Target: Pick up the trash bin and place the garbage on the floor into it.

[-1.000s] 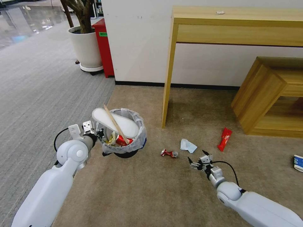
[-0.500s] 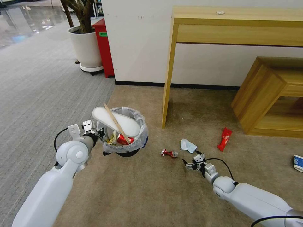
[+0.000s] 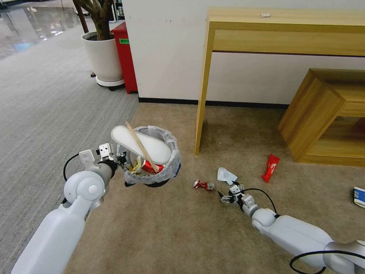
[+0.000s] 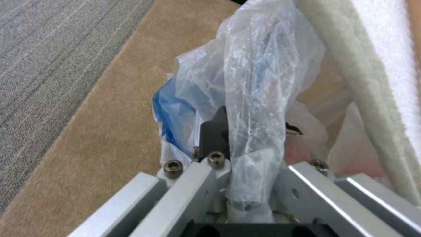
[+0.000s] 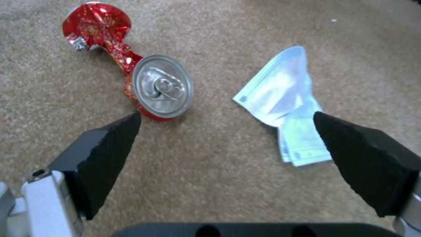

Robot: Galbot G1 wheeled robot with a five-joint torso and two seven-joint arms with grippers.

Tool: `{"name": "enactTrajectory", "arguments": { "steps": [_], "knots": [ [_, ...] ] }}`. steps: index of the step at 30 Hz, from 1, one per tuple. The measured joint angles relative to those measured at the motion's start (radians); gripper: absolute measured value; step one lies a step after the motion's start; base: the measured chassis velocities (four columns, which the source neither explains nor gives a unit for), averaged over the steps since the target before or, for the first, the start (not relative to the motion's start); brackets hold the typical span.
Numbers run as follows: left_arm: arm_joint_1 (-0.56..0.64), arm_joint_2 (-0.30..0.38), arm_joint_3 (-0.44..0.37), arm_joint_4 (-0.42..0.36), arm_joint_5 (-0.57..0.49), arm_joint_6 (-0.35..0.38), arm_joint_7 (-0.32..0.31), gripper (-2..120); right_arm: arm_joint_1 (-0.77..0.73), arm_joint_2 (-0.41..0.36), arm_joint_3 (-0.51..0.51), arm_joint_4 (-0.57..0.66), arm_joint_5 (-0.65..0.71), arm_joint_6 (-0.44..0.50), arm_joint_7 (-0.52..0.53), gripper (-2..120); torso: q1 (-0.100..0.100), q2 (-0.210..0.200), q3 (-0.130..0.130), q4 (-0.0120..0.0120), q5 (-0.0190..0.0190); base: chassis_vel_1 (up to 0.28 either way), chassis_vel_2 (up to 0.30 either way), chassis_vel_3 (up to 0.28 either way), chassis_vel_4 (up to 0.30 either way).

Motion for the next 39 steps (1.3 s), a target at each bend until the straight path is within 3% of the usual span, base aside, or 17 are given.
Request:
{"name": "enactTrajectory", "arguments": {
  "steps": [21,39],
  "knots": [
    [0.076,0.012,-0.051,-0.079,-0.001,0.001,0.012,0,0.023,0.195,0.010,-0.197,0.003,0.023,-0.096,100,0.000,0.000,0.000,0.0001,0.0000,0.000,0.000,0.000,0.000],
    [0.094,0.004,-0.055,-0.111,0.003,0.002,0.012,0,0.008,0.237,0.112,-0.301,-0.095,0.005,-0.083,100,0.000,0.000,0.000,-0.0001,0.0001,0.000,0.000,0.000,0.000]
  ]
}}
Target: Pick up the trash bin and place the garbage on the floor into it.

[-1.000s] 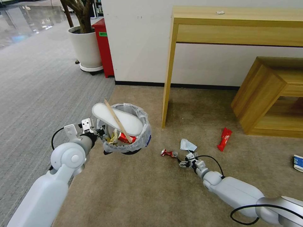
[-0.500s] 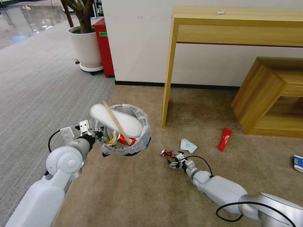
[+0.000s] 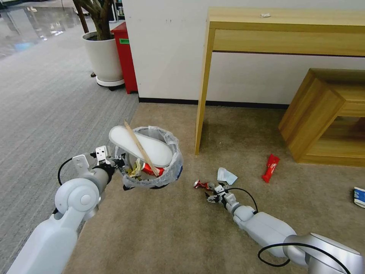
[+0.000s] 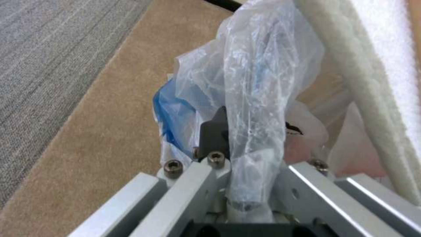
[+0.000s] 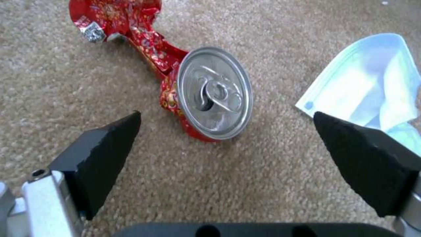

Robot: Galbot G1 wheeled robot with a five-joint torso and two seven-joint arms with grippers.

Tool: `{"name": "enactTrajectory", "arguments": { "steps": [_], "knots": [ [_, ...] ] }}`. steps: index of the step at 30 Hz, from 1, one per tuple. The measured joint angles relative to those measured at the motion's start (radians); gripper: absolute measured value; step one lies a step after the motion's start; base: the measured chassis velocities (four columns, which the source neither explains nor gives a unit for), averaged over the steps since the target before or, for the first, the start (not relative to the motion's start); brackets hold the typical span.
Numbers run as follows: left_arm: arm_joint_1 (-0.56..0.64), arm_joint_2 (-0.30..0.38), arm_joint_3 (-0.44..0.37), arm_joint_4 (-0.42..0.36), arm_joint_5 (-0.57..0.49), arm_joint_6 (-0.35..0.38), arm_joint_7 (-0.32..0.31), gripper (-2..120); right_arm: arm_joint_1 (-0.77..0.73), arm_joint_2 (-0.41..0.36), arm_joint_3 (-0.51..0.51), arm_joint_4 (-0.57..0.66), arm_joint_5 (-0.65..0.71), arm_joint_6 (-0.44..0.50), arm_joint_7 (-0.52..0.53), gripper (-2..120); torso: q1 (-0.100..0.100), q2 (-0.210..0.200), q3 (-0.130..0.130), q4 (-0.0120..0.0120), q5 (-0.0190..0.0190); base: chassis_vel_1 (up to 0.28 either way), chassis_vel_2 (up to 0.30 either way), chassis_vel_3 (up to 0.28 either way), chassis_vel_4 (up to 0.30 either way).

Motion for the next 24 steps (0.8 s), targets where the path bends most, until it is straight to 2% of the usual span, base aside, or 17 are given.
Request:
{"name": "enactTrajectory", "arguments": {
  "steps": [24],
  "knots": [
    [0.012,0.012,-0.016,-0.027,-0.008,0.001,-0.001,0,0.024,0.085,0.033,-0.094,-0.011,-0.043,-0.007,97,0.000,0.000,0.000,0.0000,-0.0002,0.000,0.000,0.000,0.000]
  ]
}}
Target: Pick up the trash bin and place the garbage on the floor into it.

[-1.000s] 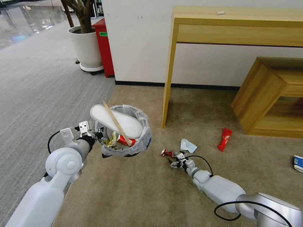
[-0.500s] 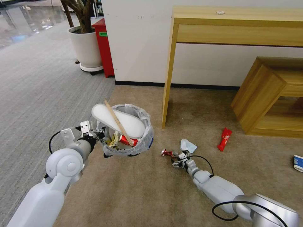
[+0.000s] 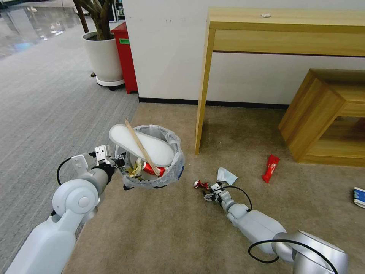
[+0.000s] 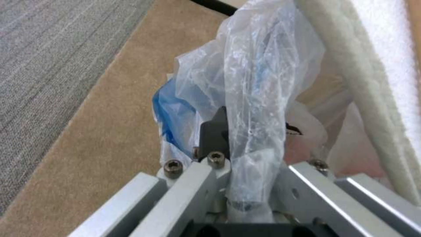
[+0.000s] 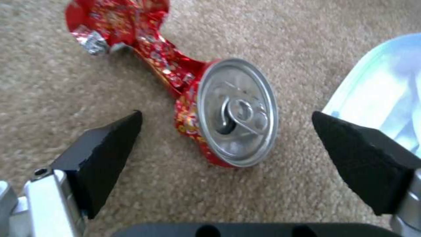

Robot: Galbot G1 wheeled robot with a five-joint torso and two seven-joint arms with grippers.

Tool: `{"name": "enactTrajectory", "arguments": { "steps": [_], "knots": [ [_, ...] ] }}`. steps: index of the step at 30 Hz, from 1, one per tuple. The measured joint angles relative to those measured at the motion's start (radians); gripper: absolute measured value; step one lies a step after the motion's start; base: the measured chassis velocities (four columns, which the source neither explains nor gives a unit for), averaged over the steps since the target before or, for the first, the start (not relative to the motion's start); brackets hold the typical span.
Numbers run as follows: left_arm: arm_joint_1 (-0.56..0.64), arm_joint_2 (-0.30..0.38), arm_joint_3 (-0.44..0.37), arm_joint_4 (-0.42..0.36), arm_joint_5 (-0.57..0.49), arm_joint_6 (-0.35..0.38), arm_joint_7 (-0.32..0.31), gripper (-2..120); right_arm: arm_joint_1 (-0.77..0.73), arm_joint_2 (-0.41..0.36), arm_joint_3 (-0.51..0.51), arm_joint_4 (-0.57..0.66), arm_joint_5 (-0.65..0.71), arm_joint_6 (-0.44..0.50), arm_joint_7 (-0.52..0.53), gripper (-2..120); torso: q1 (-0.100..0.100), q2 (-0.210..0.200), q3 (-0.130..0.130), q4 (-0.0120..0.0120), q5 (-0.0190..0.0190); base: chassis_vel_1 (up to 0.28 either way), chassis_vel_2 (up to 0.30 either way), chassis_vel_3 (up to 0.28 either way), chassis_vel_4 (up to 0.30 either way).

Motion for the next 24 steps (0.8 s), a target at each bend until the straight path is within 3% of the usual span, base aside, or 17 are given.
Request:
{"name": "enactTrajectory", "arguments": {
  "steps": [11,18,24],
  "knots": [
    [0.001,0.002,-0.002,-0.001,-0.002,0.000,0.000,0,0.006,0.016,0.011,-0.028,0.008,-0.009,-0.013,79,0.000,0.000,0.000,0.0000,0.0000,0.000,0.000,0.000,0.000],
    [0.001,0.002,-0.003,-0.002,-0.003,-0.001,0.003,0,0.003,0.019,0.012,-0.029,0.007,-0.009,-0.014,74,0.000,0.000,0.000,0.0000,0.0001,0.000,0.000,0.000,0.000],
    [0.003,0.001,-0.004,-0.002,-0.002,-0.003,0.004,0,0.000,0.020,0.014,-0.027,0.006,-0.009,-0.014,54,0.000,0.000,0.000,0.0003,0.0003,0.000,0.000,0.000,0.000]
  ]
}}
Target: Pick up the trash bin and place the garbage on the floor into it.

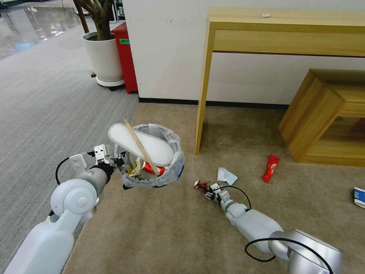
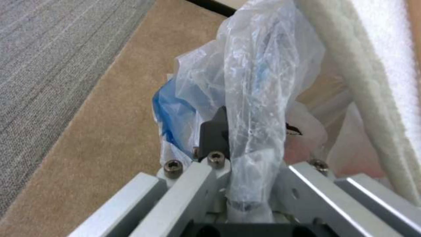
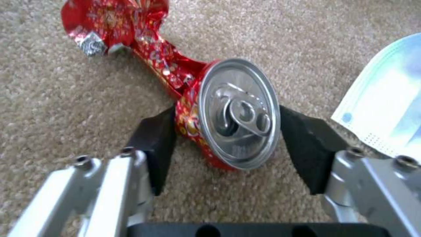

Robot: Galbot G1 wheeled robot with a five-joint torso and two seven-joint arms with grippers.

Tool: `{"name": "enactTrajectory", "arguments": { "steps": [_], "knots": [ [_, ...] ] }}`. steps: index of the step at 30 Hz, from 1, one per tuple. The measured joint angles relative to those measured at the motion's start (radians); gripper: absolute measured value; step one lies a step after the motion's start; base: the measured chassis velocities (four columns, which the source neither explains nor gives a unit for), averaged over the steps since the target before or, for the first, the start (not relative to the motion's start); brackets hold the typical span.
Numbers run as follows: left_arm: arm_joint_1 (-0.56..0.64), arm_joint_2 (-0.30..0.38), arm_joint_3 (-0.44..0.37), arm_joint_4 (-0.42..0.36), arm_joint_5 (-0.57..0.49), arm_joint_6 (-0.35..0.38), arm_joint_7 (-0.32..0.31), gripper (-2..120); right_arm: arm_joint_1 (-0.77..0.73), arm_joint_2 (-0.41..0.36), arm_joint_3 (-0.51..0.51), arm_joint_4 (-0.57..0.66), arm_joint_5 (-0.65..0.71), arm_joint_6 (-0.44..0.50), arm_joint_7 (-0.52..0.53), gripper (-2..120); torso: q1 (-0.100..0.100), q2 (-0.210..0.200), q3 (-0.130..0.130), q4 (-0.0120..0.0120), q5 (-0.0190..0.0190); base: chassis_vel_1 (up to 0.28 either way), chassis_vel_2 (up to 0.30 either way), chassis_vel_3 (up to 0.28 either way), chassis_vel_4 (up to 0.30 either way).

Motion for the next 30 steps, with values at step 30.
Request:
{"name": "enactTrajectory", "arguments": {
  "steps": [30],
  "knots": [
    [-0.042,-0.009,0.059,0.131,0.040,-0.005,0.005,0,-0.040,-0.172,-0.003,0.230,0.060,0.012,0.045,47,0.000,0.000,0.000,-0.0007,-0.0005,0.000,0.000,0.000,0.000]
  ]
}}
